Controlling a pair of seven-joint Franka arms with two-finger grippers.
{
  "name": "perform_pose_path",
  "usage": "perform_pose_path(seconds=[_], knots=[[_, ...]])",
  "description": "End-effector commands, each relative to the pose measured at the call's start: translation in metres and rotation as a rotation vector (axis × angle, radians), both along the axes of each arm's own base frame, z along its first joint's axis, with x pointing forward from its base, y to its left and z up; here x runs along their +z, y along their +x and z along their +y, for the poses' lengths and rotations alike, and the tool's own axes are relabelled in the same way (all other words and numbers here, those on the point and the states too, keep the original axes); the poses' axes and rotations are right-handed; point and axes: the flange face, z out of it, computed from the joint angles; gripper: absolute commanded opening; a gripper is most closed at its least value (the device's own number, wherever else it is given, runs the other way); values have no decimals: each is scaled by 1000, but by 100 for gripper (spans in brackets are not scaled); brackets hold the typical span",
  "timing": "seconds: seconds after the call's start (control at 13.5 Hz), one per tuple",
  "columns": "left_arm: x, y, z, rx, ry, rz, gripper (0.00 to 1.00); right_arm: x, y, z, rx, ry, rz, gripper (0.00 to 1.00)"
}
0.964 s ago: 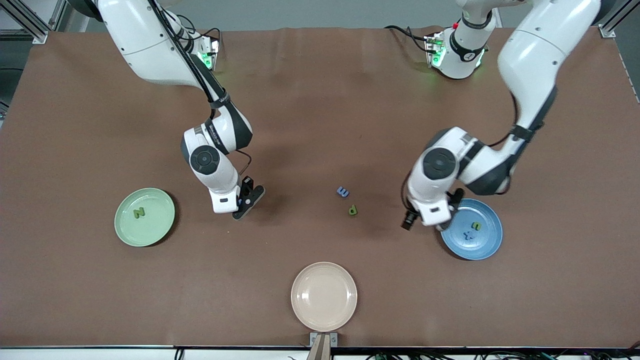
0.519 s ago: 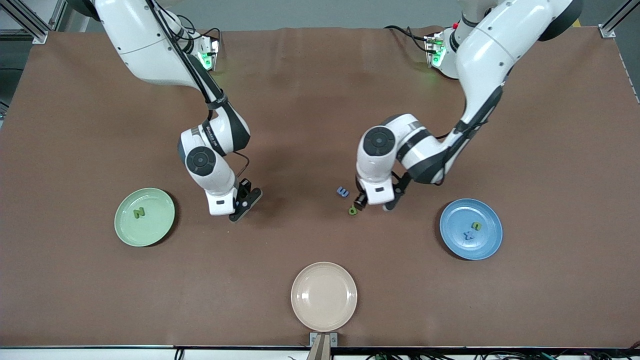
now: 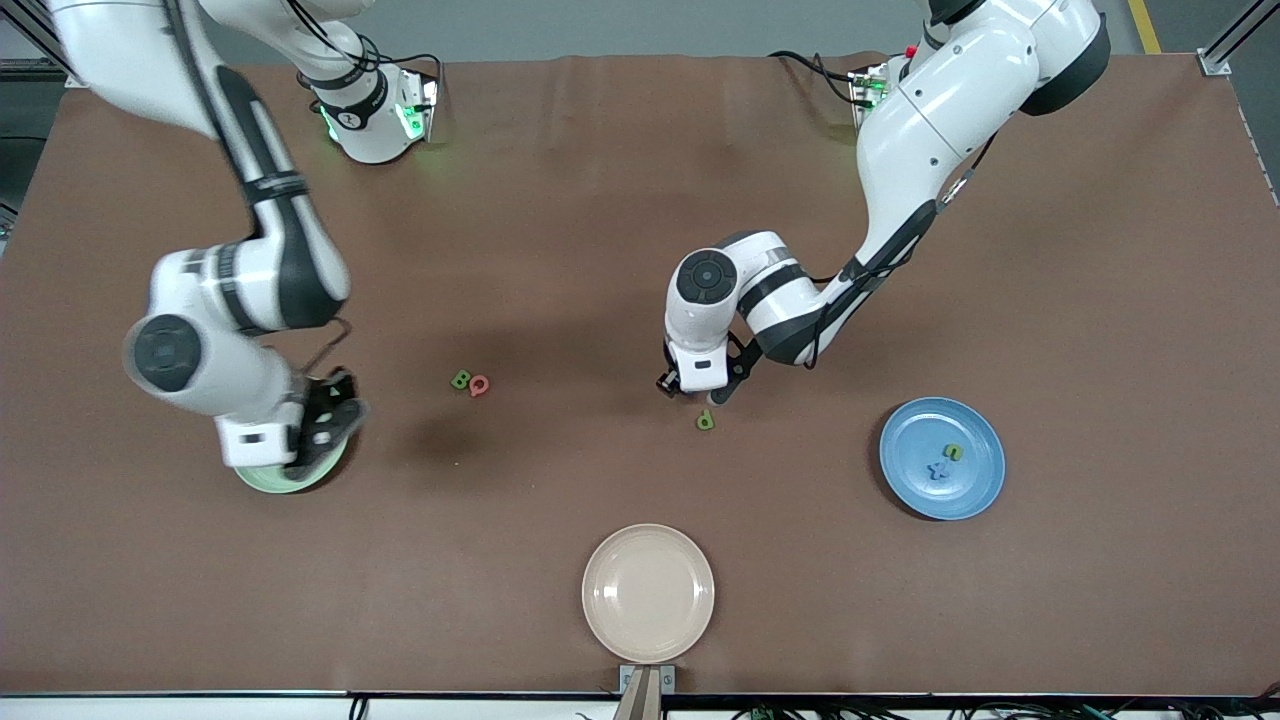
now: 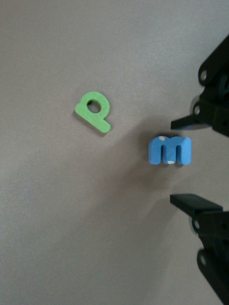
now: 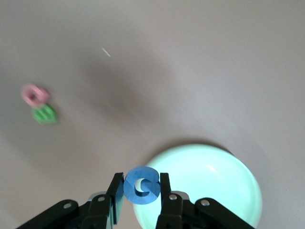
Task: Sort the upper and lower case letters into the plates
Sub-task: 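Place the G on the green plate while the left gripper carries m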
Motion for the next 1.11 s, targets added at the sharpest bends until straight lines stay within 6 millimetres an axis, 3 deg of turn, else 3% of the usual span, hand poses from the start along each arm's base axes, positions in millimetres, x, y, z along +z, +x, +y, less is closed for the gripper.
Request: perform_pose_path(seconds=[0.0, 0.22, 0.37, 0.52, 0.59, 0.74, 0.82, 1.04], knots=[[2, 6, -1, 14, -10, -8, 48, -18, -6, -57, 13, 13, 7, 18], [-8, 9, 3, 59, -12, -9, 48, -53, -22, -87, -33, 13, -40, 18], [-11, 13, 8, 64, -2, -14, 49, -86, -23, -99, -60, 13, -67, 18], [-16, 11, 7, 57, 2, -11, 48, -103, -19, -103, -80, 21, -75, 18], [-20, 10, 8, 56, 4, -7, 41, -112, -17, -104, -108, 21, -77, 18], [-18, 11, 8, 56, 4, -9, 10, -121, -15, -101, -143, 19, -70, 20], [-14, 14, 10, 52, 3, -17, 0, -123, -15, -100, -141, 20, -67, 21], [22, 42, 34, 82, 16, -86, 0, -134, -8, -99, -140, 21, -64, 22]])
